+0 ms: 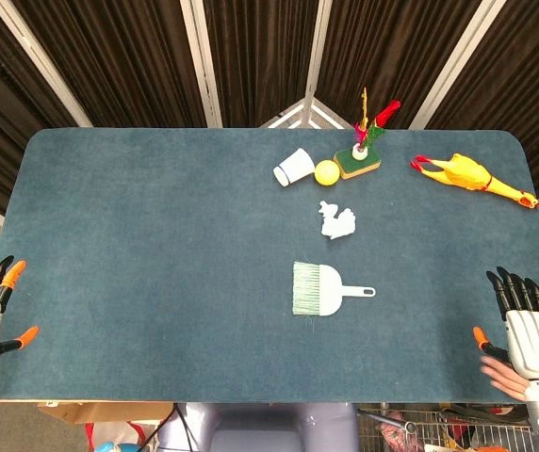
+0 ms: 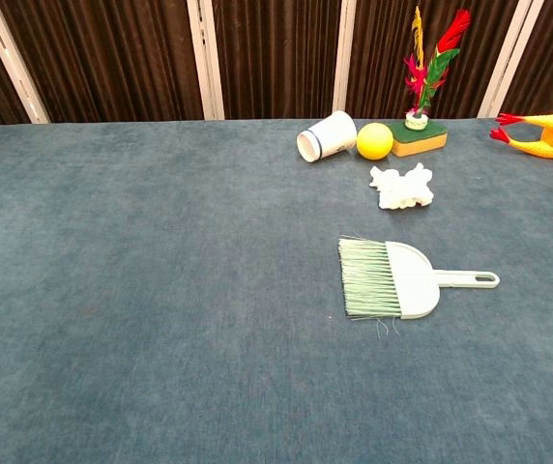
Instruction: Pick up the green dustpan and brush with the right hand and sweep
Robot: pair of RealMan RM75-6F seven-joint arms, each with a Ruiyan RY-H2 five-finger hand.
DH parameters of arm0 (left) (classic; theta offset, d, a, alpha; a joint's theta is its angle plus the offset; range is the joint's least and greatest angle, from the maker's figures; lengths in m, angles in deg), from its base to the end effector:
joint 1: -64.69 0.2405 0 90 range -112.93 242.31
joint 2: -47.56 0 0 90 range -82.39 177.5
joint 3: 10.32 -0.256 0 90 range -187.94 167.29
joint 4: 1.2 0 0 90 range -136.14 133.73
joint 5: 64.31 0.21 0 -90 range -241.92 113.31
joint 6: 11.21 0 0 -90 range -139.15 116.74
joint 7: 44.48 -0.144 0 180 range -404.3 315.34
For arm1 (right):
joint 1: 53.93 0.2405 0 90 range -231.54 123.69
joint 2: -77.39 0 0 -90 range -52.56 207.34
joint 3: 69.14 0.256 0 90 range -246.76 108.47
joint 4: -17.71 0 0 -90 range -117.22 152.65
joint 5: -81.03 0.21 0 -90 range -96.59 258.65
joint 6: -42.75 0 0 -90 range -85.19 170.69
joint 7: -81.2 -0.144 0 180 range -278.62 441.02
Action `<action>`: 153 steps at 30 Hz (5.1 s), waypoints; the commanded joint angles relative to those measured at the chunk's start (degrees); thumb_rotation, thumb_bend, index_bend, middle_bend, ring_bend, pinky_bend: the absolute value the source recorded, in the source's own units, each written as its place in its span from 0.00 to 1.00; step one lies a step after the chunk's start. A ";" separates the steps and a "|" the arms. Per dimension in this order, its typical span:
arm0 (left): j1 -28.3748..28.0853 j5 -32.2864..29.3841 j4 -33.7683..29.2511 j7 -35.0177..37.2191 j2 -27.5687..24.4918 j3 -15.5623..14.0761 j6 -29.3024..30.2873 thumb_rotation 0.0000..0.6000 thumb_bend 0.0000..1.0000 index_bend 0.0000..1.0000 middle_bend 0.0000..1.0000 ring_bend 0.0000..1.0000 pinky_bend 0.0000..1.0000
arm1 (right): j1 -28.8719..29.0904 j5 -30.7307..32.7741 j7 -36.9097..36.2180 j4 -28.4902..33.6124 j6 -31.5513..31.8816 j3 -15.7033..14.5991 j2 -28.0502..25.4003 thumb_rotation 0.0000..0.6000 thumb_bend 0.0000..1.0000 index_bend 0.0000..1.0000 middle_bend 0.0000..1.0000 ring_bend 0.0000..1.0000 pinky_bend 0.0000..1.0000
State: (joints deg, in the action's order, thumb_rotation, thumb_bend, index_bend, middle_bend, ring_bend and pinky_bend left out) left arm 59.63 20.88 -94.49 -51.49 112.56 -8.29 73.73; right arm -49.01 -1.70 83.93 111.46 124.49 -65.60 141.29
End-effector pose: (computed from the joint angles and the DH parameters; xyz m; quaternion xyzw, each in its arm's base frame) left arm -0.3088 0.1787 0.1510 -0.6121 -0.3673 -0.3560 0.6031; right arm -0.3157 -0.1831 0.1549 0.5920 -0.4059 0.3595 0.5962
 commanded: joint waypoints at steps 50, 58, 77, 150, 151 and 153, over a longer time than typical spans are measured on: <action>-0.27 0.35 -0.07 2.37 -0.72 -0.08 -0.57 1.00 0.00 0.00 0.00 0.00 0.02 | 21.95 27.39 33.74 0.59 -16.95 7.10 22.61 1.00 0.33 0.45 0.94 0.98 0.85; -0.28 0.38 -0.18 2.14 -0.67 -0.18 -0.65 1.00 0.00 0.00 0.00 0.00 0.02 | 22.62 29.64 33.84 -3.10 -17.08 6.39 26.37 1.00 0.33 0.45 0.94 0.98 0.85; -0.32 0.14 -0.16 2.36 -0.73 -0.07 -0.72 1.00 0.00 0.00 0.00 0.00 0.02 | 24.68 30.77 33.88 -9.69 -16.93 6.51 31.35 1.00 0.33 0.45 0.94 0.98 0.85; -1.50 -1.47 -1.44 5.99 -2.11 0.19 -3.72 1.00 0.00 0.00 0.00 0.00 0.02 | 43.03 45.82 48.75 -28.85 -24.80 13.72 27.20 1.00 0.60 0.76 0.94 0.98 0.85; -1.51 -1.43 -1.45 5.97 -2.12 0.14 -3.77 1.00 0.00 0.00 0.00 0.00 0.02 | 42.65 45.72 48.77 -28.90 -24.65 13.32 26.69 1.00 0.60 0.76 0.94 0.98 0.85; -1.54 -1.37 -1.48 5.94 -2.13 0.11 -3.80 1.00 0.00 0.00 0.00 0.00 0.02 | 41.91 45.72 48.99 -28.74 -24.20 12.74 25.43 1.00 0.60 0.76 0.94 0.98 0.85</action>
State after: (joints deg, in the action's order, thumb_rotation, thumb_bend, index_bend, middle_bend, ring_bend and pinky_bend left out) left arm 58.09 19.51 -95.97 -45.54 110.42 -8.18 69.93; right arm -6.48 44.15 132.69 82.74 99.89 -52.29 167.54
